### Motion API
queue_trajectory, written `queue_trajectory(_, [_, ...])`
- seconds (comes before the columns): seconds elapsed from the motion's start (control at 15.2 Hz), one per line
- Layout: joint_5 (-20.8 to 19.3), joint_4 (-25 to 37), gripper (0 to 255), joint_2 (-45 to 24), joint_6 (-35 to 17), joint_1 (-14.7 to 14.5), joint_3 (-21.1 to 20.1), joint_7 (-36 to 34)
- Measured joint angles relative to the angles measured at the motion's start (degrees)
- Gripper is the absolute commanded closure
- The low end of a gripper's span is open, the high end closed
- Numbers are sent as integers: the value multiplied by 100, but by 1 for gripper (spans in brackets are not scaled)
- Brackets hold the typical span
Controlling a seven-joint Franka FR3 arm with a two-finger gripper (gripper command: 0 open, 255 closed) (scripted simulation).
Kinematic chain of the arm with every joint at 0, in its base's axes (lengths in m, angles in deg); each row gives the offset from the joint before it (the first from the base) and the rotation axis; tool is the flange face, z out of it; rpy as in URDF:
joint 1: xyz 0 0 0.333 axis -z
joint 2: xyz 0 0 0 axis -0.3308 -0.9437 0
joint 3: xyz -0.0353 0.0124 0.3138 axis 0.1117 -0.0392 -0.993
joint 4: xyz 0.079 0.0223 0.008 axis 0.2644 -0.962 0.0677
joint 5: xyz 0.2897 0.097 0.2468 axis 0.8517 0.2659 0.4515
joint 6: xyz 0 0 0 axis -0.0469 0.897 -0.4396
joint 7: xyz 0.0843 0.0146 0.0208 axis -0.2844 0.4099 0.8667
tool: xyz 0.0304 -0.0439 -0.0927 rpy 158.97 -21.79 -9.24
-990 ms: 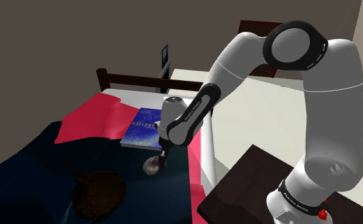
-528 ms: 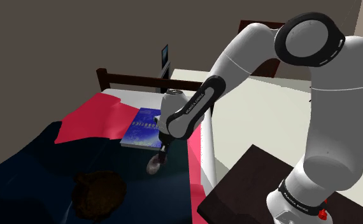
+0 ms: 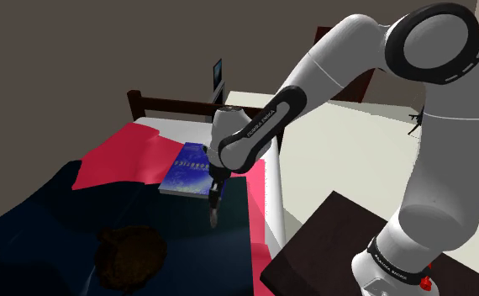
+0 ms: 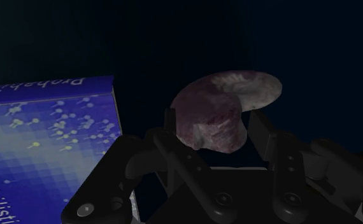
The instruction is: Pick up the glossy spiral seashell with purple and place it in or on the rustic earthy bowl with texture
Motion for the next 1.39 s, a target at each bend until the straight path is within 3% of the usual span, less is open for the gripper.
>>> queue_trajectory(1.12, [612,202,255,1090,1210,261,-281,291])
queue_trajectory(1.39, [384,550,255,873,1306,-31,-399,-265])
